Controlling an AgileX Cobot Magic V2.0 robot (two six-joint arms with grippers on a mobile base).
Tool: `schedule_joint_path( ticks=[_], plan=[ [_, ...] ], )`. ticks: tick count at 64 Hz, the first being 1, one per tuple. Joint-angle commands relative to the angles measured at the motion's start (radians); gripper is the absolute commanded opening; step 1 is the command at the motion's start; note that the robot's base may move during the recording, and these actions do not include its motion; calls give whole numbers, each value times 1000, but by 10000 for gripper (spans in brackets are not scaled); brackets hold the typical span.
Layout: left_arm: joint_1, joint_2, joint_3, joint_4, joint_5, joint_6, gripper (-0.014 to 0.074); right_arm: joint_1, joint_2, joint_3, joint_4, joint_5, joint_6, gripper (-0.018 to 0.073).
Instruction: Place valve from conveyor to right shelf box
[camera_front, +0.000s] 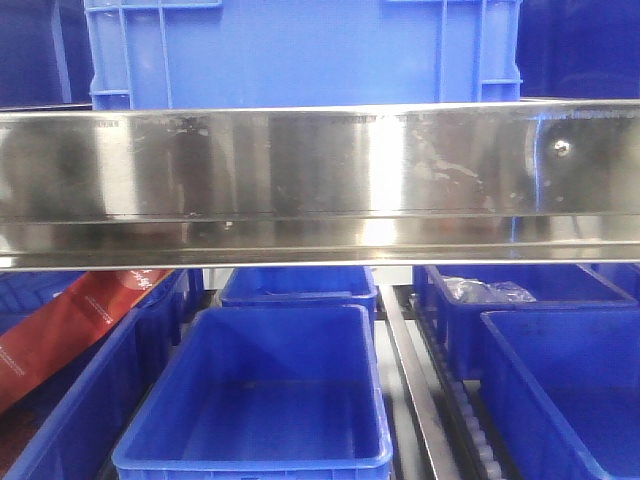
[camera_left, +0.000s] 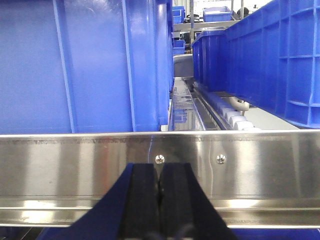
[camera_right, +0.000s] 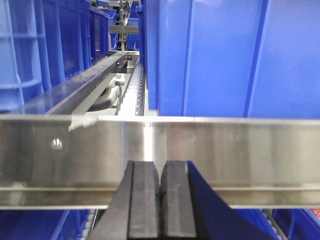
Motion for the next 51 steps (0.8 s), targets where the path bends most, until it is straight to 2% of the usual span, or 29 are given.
schedule_joint_path(
  ticks=[1, 4, 7, 17, 51],
  plan=[
    [3, -5, -2, 4, -22, -6, -111, -4, -14, 46, -13, -74, 17, -162],
    [3, -5, -2, 4, -22, -6, -111, -2, -14, 46, -16, -112, 40, -162],
    [3, -5, -2, 4, -22, -6, -111, 0, -14, 46, -23, -72, 56, -162],
    [3, -5, -2, 4, -22, -6, -111, 0, -14, 46, -60, -67, 56, -162],
    [3, -5, -2, 4, -22, -6, -111, 0, -14, 46, -61, -61, 56, -162]
  ],
)
